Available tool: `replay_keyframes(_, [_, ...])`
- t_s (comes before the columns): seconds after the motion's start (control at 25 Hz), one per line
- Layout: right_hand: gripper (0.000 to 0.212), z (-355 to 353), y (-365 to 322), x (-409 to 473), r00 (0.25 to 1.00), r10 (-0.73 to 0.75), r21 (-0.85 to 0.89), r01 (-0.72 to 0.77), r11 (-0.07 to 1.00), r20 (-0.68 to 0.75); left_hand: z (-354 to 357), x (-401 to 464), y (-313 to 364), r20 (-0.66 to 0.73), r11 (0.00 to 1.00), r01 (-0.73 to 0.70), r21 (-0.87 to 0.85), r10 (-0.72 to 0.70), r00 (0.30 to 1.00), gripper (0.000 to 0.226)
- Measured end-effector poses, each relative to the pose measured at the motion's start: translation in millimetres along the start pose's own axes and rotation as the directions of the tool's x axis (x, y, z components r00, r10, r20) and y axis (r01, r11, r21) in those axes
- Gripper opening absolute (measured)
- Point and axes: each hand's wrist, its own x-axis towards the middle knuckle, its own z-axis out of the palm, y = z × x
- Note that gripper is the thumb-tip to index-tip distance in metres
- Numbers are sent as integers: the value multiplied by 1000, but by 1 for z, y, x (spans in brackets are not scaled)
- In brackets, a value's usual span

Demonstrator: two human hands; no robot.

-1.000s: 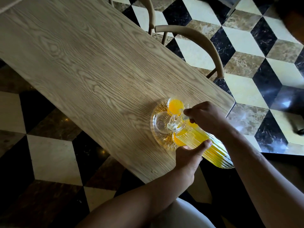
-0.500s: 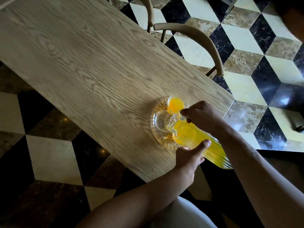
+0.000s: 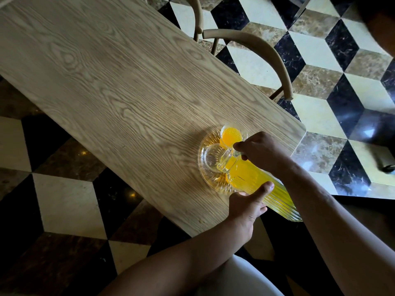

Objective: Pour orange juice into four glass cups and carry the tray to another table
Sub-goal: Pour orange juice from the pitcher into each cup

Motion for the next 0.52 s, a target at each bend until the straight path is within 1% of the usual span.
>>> replay_keyframes(0.08, [39,-1,-4,-3,1000,15,4,-15,1000,3,0,-1,1,-9,1000,2,5,-2,1000,94])
replay_keyframes(0.2, [40,-1,-6,-2,999,39,7,-39,999,6,1,-2,2,-28,1000,5,6,-5,1000,109])
replay_keyframes(0.28, [41,0,-7,-1,999,50,9,-50,999,6,1,-4,4,-27,1000,10,4,-10,1000,112])
replay_keyframes(0.52, [40,0,-8,-1,999,53,3,-53,999,-1,0,-7,7,14,999,40,27,-41,999,94])
